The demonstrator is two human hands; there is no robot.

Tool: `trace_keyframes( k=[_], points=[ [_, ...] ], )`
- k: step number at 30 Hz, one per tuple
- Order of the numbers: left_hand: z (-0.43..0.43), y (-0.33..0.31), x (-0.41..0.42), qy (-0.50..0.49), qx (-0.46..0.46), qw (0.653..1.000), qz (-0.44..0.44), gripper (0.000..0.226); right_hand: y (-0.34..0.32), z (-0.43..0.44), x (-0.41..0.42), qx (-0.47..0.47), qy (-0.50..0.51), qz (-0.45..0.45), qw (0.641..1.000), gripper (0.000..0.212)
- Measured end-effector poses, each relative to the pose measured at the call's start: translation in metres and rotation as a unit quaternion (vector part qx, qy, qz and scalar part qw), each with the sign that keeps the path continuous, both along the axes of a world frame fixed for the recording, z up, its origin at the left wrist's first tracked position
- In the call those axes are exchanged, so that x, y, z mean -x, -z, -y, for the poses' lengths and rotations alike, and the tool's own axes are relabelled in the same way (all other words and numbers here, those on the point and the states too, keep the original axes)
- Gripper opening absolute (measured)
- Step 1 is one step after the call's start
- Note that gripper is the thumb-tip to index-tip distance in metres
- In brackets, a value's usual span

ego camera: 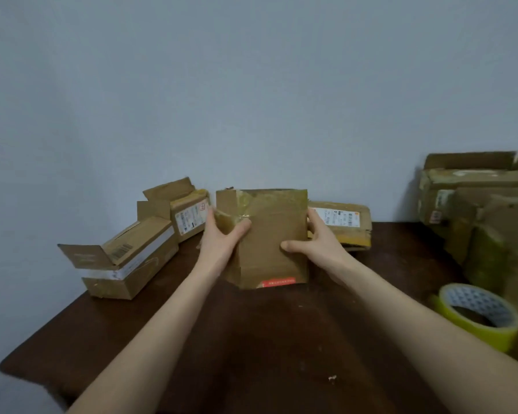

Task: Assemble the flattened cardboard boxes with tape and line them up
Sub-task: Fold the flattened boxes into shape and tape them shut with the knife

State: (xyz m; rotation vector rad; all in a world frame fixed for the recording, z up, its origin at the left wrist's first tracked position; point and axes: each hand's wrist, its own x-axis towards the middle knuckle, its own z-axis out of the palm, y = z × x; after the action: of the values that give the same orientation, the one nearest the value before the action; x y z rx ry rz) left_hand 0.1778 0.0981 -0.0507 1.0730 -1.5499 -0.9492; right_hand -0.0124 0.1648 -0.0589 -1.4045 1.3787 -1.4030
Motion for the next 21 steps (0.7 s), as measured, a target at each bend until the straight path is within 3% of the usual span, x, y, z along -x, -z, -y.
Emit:
trace_keyframes(
  k=[2, 6, 10, 13, 17, 21],
  points=[
    [-0.023, 0.010, 0.010, 0.063, -0.012, 0.998, 0.018, 0.119, 0.011, -0.027, 0.003, 0.030, 0.033, -0.026, 0.999, 0.088],
    [-0.056, 0.028, 0.025, 0.149, 0.021, 0.989, 0.010, 0.093, 0.042, -0.072, 0.008, 0.045, 0.161, -0.140, 0.976, 0.100],
    [-0.077, 0.053, 0.023, 0.140, 0.063, 0.988, -0.025, 0.078, 0.061, -0.098, 0.011, 0.033, 0.154, -0.239, 0.958, 0.100],
    [-0.077, 0.051, 0.019, 0.124, 0.090, 0.988, -0.005, 0.065, 0.052, -0.098, 0.022, 0.042, 0.137, -0.270, 0.952, 0.091],
    [-0.076, 0.042, 0.020, 0.131, 0.095, 0.986, 0.034, 0.024, 0.035, -0.095, 0.030, 0.037, 0.102, -0.299, 0.948, 0.053],
    [-0.070, 0.037, 0.024, 0.099, 0.078, 0.992, 0.004, 0.013, 0.025, -0.086, 0.033, 0.037, 0.087, -0.273, 0.958, 0.042]
  ],
)
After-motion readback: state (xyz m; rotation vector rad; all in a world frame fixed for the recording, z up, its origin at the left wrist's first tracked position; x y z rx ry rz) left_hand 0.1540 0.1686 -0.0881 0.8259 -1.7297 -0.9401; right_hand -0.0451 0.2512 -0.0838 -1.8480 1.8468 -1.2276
